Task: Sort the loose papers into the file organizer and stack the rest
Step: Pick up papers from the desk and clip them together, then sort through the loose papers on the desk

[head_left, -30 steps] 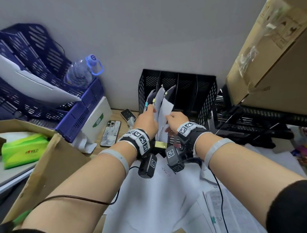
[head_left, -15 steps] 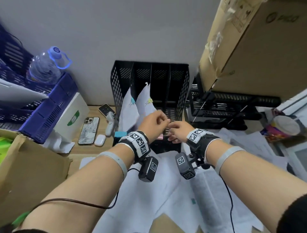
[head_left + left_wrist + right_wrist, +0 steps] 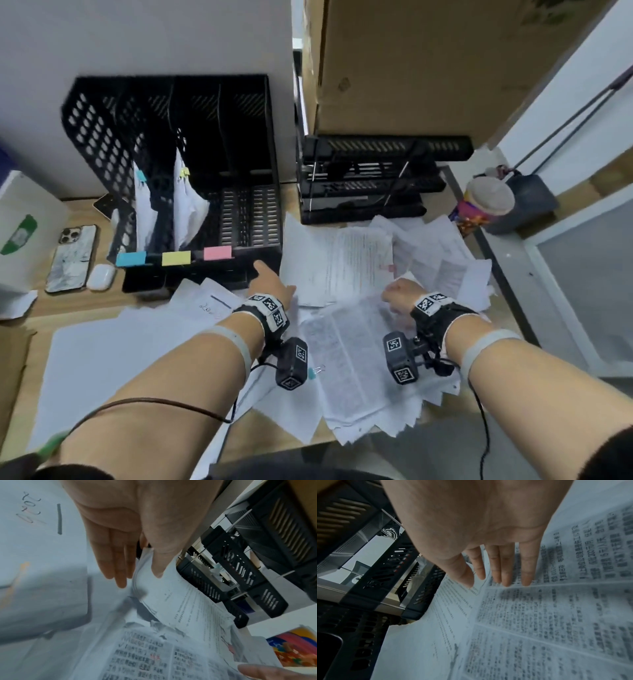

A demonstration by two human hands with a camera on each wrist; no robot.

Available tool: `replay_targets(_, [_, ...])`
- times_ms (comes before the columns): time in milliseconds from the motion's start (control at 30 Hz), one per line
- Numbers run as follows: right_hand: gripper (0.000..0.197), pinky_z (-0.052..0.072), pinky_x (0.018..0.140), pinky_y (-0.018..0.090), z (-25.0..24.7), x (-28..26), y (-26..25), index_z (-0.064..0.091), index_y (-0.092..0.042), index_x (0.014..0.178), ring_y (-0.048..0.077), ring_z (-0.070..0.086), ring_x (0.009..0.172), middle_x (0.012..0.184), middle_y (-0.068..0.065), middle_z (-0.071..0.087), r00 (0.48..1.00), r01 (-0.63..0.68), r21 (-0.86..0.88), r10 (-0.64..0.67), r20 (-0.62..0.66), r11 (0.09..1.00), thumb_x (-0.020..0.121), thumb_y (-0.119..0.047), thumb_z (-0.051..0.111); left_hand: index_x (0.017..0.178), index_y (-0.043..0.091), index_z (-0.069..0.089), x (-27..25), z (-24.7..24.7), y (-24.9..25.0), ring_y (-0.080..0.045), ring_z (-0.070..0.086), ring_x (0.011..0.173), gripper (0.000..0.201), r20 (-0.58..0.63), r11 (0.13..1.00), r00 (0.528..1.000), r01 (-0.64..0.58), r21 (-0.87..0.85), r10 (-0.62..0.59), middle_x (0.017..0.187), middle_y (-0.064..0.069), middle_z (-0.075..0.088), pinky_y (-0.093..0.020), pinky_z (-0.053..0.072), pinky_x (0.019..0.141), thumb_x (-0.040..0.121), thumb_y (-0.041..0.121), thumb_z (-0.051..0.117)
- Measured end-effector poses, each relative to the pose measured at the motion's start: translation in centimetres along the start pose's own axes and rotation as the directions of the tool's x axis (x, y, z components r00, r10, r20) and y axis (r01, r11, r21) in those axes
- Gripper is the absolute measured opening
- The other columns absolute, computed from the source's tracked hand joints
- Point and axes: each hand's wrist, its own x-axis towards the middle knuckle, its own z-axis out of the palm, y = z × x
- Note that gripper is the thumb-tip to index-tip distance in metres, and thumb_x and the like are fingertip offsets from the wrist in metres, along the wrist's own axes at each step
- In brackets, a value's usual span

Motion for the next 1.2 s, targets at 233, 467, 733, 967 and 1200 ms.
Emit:
replay_targets(233, [0.022,0.047,0.067,0.033,-1.0,1.8,1.5,0.050,-0.016,0.059,0.024,0.056,0.074,0.069,0.004,0.055,0.998,0.046,0.045,-0.048,0.040,0.998,0.081,-0.014,0.054,0.095,0.019,0.056,0.6,0.8,-0.2,-0.031,0.074,0.077,0.021,0.028,0.978,0.997,-0.071,-0.195,0.078,0.094,-0.012,0.072,-0.043,0.062,0.076,0.087,0.005,0.043])
replay_targets(467, [0.050,0.053,0.066,0.034,-2.1,0.3,-0.6,0.071,0.000,0.091,0.026,0.064,0.060,0.077,0.013,0.076,0.975,-0.080,0.297,0.012,0.223,0.951,0.091,-0.047,0.055,0.101,0.000,0.054,-3.1,-1.8,0.6,-0.033,0.073,0.069,0.012,-0.018,0.729,0.996,-0.073,-0.681,0.083,0.094,-0.018,0.064,-0.032,0.063,0.056,0.095,-0.005,0.045])
replay_targets(733, [0.068,0.058,0.085,0.044,-1.0,-1.9,-4.3,0.065,-0.004,0.113,0.034,0.073,0.090,0.103,0.013,0.074,0.877,-0.070,0.423,-0.146,0.458,0.903,0.084,-0.064,0.058,0.105,0.006,0.049,-5.5,-4.9,0.6,-0.035,0.075,0.076,0.025,-0.093,0.517,0.992,-0.125,-0.847,0.086,0.121,-0.033,0.057,-0.035,0.064,0.067,0.091,-0.014,0.043])
replay_targets(967, [0.031,0.060,0.076,0.042,1.1,-2.5,-7.7,0.058,-0.006,0.108,0.033,0.071,0.091,0.110,0.015,0.070,0.946,0.056,0.822,-0.294,0.139,0.567,0.084,-0.015,0.075,0.122,0.003,0.057,-8.4,-6.0,-2.9,-0.025,0.074,0.082,0.039,0.173,0.607,0.980,0.079,-0.791,0.098,0.115,-0.015,0.069,-0.037,0.062,0.077,0.086,-0.013,0.053])
replay_targets(1200, [0.041,0.058,0.082,0.039,1.5,-3.6,-8.5,0.067,-0.013,0.108,0.026,0.069,0.091,0.101,0.006,0.073,0.853,0.466,0.141,-0.486,0.190,0.874,0.069,-0.026,0.069,0.132,0.024,0.040,-8.6,-6.3,-7.5,-0.026,0.062,0.109,0.087,0.059,0.741,0.989,0.140,-0.656,-0.134,0.125,-0.009,0.061,-0.044,0.054,0.093,0.063,0.040,0.090])
